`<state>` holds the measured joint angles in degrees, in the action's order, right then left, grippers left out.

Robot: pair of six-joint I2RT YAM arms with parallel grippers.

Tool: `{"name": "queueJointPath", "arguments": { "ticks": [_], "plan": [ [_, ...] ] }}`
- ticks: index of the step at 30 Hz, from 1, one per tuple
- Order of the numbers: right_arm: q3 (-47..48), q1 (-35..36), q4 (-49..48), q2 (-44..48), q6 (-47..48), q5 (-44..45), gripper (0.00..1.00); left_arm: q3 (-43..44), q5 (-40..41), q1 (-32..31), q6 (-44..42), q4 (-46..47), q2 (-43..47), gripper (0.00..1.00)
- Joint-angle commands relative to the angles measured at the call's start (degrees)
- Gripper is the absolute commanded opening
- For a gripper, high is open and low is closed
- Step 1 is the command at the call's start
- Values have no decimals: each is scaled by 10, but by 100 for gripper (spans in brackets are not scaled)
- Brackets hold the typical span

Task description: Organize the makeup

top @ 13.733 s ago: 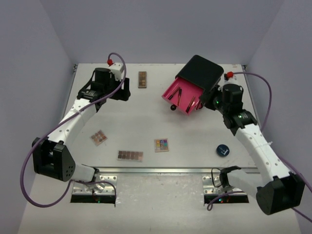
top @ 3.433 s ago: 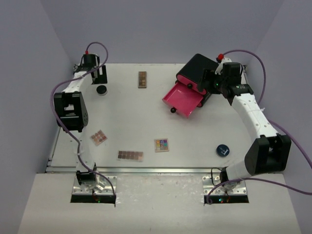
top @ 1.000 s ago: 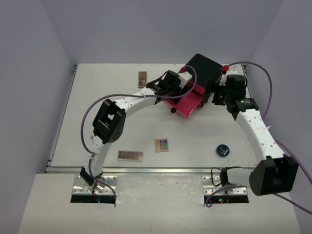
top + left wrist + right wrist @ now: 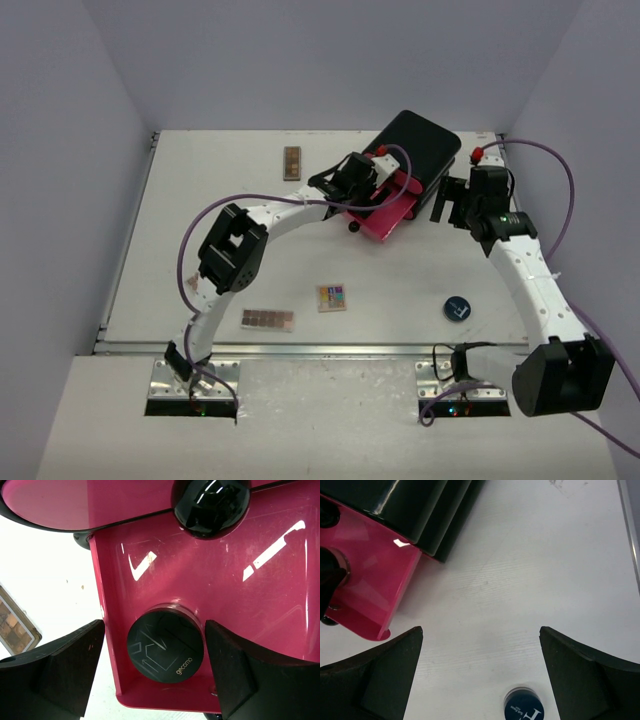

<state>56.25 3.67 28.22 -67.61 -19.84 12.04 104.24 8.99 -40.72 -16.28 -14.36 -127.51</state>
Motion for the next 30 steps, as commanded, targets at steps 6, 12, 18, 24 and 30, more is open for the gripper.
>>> {"name": "queueJointPath", "arguments": {
  "ticks": [6, 12, 18, 24, 30],
  "plan": [
    [-62, -62, 80, 46, -44, -55, 99, 48, -6, -18, 34, -33, 80, 80],
    [-149, -63, 114, 81, -127, -5, 99, 42, -39, -18, 66, -109, 140, 83],
    [-216, -64, 118, 143, -177, 25, 99, -39, -46, -16, 55, -116, 229, 86],
    [-241, -63, 141, 110, -220, 23, 99, -149, -36, 3, 33, -89, 297, 88],
    [-289, -63, 117, 109, -275, 23, 99, -197, -86, 59, 60, -81, 326, 88]
  ]
}}
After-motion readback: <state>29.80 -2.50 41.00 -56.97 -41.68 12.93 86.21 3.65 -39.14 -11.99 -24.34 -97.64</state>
